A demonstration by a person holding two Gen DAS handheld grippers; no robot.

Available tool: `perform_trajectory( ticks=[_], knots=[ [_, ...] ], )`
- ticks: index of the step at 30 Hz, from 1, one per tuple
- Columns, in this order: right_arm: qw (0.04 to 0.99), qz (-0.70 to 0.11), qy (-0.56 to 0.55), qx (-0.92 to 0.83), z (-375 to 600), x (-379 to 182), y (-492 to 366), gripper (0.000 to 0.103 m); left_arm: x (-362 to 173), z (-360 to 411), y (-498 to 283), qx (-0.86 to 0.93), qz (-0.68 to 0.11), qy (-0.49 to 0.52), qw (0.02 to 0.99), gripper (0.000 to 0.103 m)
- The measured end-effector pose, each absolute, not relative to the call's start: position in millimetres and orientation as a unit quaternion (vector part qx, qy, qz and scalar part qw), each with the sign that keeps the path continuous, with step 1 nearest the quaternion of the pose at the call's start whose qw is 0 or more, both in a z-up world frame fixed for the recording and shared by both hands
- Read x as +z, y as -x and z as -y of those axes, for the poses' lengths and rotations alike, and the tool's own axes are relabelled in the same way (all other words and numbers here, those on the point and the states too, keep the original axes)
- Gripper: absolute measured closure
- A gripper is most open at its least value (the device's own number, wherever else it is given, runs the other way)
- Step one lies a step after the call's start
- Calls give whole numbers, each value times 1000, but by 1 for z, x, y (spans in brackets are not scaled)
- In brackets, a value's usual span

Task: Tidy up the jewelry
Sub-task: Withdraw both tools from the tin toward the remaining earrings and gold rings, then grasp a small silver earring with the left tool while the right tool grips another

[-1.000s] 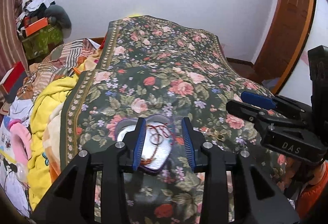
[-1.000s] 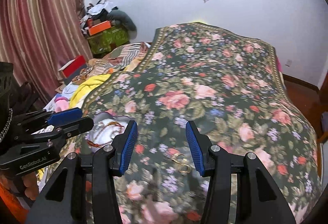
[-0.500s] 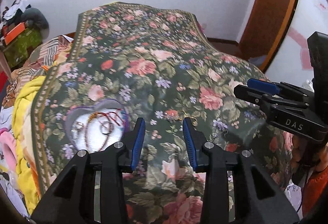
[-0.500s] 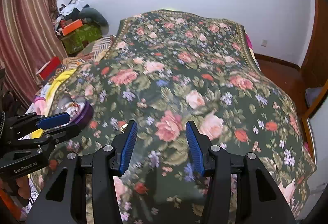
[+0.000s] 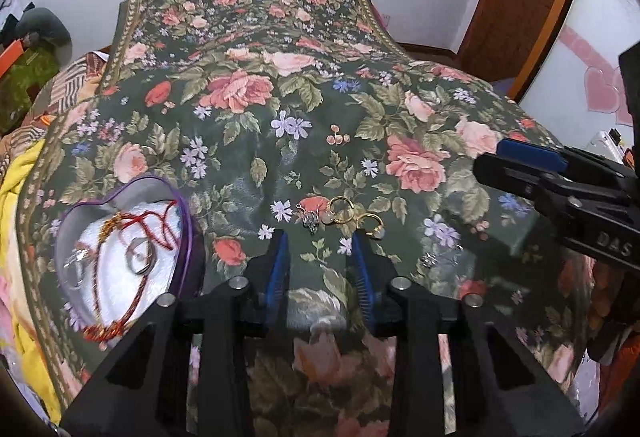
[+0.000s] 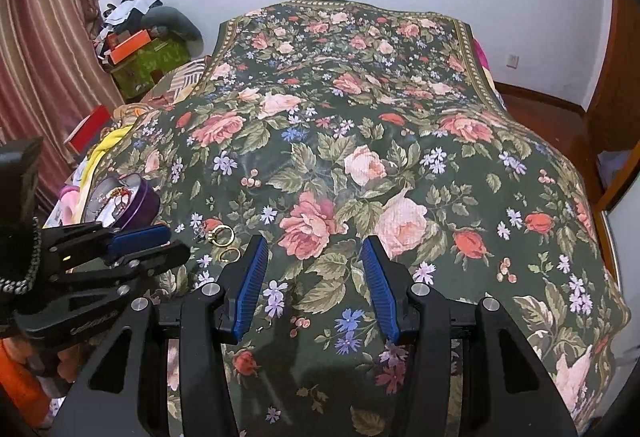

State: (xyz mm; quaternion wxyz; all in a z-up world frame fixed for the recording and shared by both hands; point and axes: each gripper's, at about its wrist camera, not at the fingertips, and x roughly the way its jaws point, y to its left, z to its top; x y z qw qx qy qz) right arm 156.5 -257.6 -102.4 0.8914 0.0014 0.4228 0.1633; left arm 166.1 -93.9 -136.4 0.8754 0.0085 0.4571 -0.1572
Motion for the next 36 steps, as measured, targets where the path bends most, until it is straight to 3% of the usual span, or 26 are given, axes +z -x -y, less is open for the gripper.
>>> perform_trajectory(
  ticks=[5,13,15,16,36],
  knots=[
    [887,-429,-7,168,258,-107,-160,58,-148,98,-179,-154,-467,-20,871,82],
    [885,-432,-5,176,253,-109,-160,58,-154,102,-190,-147,-464,-31,873,82],
    [884,-433,-5,176,252,-110,-159,58,-154,102,-191,-147,-463,-31,873,87],
    [883,-434,-5,176,252,-110,-159,58,-155,102,-193,-149,-464,-30,873,94],
    [868,-456,21,196,221,-119,-132,58,-130,88,-139,-159,-444,-25,881,94]
  ],
)
